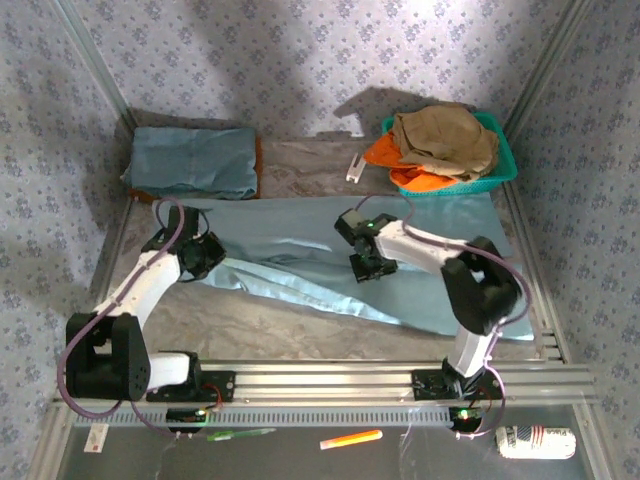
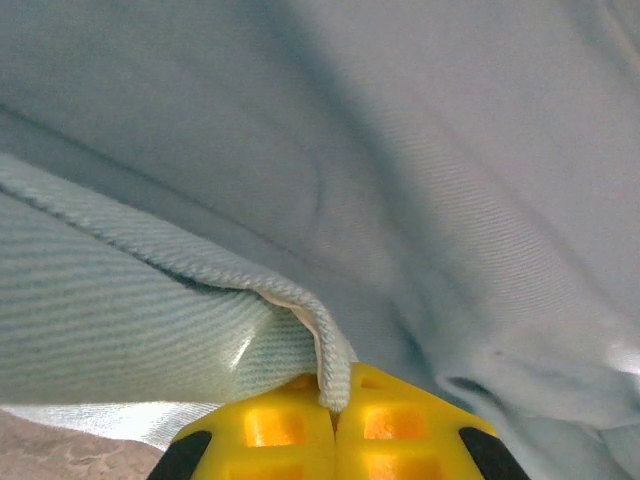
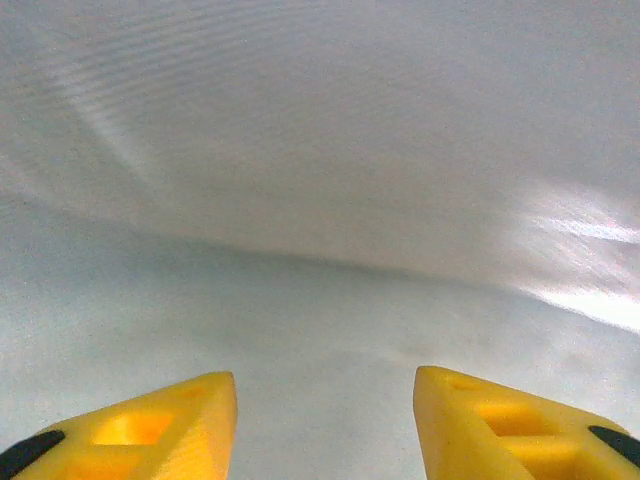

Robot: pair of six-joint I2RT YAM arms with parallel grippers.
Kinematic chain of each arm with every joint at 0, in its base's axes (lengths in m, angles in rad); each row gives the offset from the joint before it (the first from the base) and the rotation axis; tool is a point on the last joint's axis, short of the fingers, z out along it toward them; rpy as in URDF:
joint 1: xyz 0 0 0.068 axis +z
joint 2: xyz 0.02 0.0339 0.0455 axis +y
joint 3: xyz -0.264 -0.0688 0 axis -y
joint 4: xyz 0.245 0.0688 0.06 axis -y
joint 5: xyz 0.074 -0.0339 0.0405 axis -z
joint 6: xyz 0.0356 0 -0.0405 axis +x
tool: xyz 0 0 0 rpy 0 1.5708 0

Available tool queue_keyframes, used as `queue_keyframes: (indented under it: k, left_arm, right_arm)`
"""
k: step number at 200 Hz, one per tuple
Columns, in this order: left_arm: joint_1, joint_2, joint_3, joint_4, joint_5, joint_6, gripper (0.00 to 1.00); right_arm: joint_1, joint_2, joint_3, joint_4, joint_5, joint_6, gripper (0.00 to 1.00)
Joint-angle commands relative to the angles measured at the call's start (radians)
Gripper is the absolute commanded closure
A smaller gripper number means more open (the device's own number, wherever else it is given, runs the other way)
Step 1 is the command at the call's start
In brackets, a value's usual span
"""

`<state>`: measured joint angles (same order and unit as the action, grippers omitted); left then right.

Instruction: Fold and stack the trousers

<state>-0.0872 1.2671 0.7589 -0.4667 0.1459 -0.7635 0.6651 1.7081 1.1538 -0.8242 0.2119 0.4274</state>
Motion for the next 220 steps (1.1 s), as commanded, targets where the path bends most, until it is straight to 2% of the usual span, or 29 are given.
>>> queue_keyframes:
  k: [1,29,52,68,85,96,133,159,203,220]
  left_arm:
    - [0.0,-0.035,-0.021,0.035,0.008,0.007,1.0]
    - [0.002,-0.042,-0.03,0.047,0.004,0.009,1.0]
    - [0.004,-0.057,-0.037,0.038,-0.001,0.007,1.0]
    - [0.01,-0.098,-0.063,0.025,-0.011,-0.005,1.0]
    - [0.018,-0.166,-0.101,0.005,-0.019,-0.02,1.0]
    - [0.02,-0.208,-0.121,-0.001,-0.019,-0.028,1.0]
    - [0.036,-0.269,-0.135,-0.045,-0.016,-0.025,1.0]
    - [0.044,-0.281,-0.143,-0.041,-0.002,-0.026,1.0]
    - [0.059,-0.284,-0.146,-0.031,0.006,-0.015,1.0]
    - [0.067,-0.29,-0.145,-0.025,0.016,-0.017,1.0]
  right_arm:
    - [-0.055,-0.229,-0.077,-0.159,0.05,0.189,0.43]
    - [-0.224,-0.482,-0.271,-0.172,-0.075,0.323,0.35]
    - [-0.453,-0.684,-0.427,-0.179,-0.179,0.356,0.32]
    - [-0.593,-0.796,-0.473,-0.219,-0.19,0.364,0.28]
    - [-0.676,-0.867,-0.474,-0.231,-0.221,0.42,0.2]
    - [-0.731,-0.88,-0.488,-0.193,-0.283,0.457,0.2]
    - [-0.82,-0.828,-0.515,-0.208,-0.3,0.516,0.2]
    - [-0.897,-0.821,-0.556,-0.22,-0.375,0.504,0.21]
    - [-0.873,-0.85,-0.652,-0.244,-0.466,0.55,0.24]
    - [-0.853,-0.859,-0.681,-0.247,-0.453,0.577,0.24]
